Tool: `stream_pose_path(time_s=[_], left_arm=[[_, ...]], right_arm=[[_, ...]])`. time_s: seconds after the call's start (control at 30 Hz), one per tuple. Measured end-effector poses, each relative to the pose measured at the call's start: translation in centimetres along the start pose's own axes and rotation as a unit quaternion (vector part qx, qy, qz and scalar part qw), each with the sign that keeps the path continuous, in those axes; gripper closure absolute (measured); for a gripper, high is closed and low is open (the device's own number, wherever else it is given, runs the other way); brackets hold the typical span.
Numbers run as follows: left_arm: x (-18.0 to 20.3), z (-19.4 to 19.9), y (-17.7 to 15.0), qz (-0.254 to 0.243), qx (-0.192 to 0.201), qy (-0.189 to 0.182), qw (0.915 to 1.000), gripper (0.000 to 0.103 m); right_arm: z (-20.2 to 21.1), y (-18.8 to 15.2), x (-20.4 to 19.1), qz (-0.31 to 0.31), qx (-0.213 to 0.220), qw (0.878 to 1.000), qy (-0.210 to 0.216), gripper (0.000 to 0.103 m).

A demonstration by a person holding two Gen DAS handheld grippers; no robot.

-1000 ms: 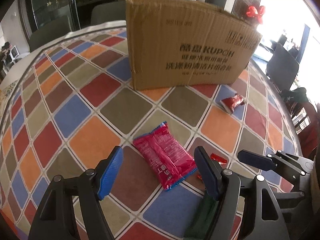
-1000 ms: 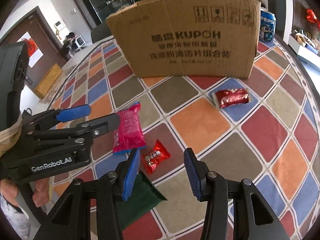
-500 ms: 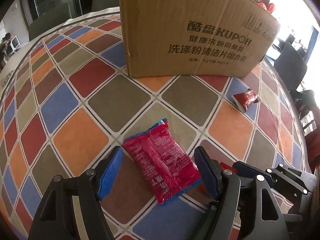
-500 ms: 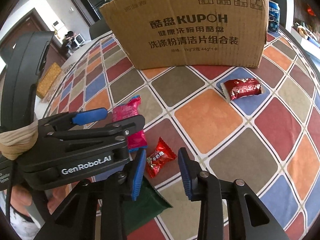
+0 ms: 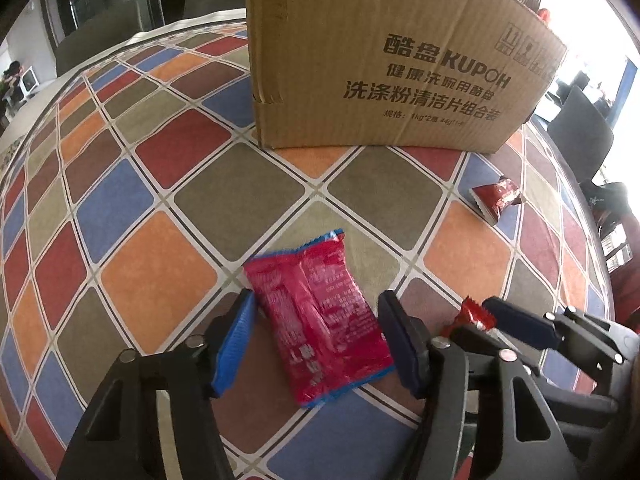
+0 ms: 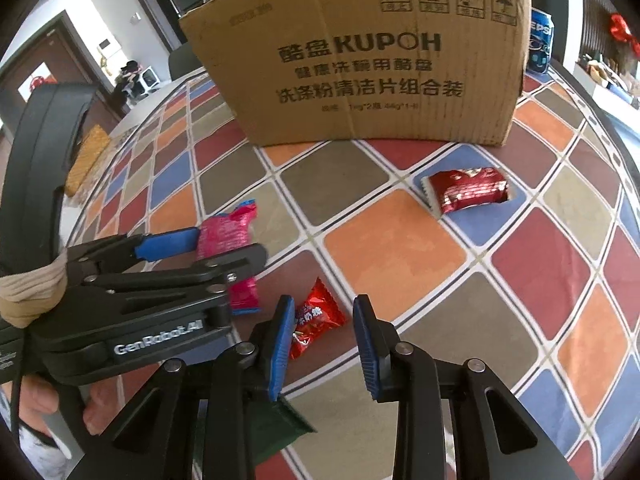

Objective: Organize snacks
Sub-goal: 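Grasp the pink bag with the left tool while the right tool grasps a red candy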

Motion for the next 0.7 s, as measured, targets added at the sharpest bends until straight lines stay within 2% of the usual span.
stream_pose_path(time_s=[0.4, 0.57, 0.7], left_arm=[[-0.8, 0.2, 0.2, 0.002, 0.012, -0.008, 0.9999, 0.059], [-1.0, 0.3, 0.1, 0.011, 0.015, -0.013, 0.9997, 0.062], [-1.1, 0.6, -0.3, 0.023, 0.020, -0.014, 0.9994, 0.062]], right_arm=[[-0.7, 0.6, 0.0, 0.005, 0.000, 1.000, 0.000, 0.071], [-0.9, 0.8, 0.1, -0.001, 0.001, 1.000, -0.004, 0.082], [-0.8, 0.8, 0.3, -0.011, -0.002, 1.000, 0.006, 0.083]])
Point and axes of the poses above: each gripper's, at about its wrist camera, not at the fingertips, and z roughly against the way its jaws point, x to its right, y to its top, the point moved 5 cm from there along -z, roughly the way its jaws point, and after that the axes turned 1 degree about x, right-handed, at the moved point
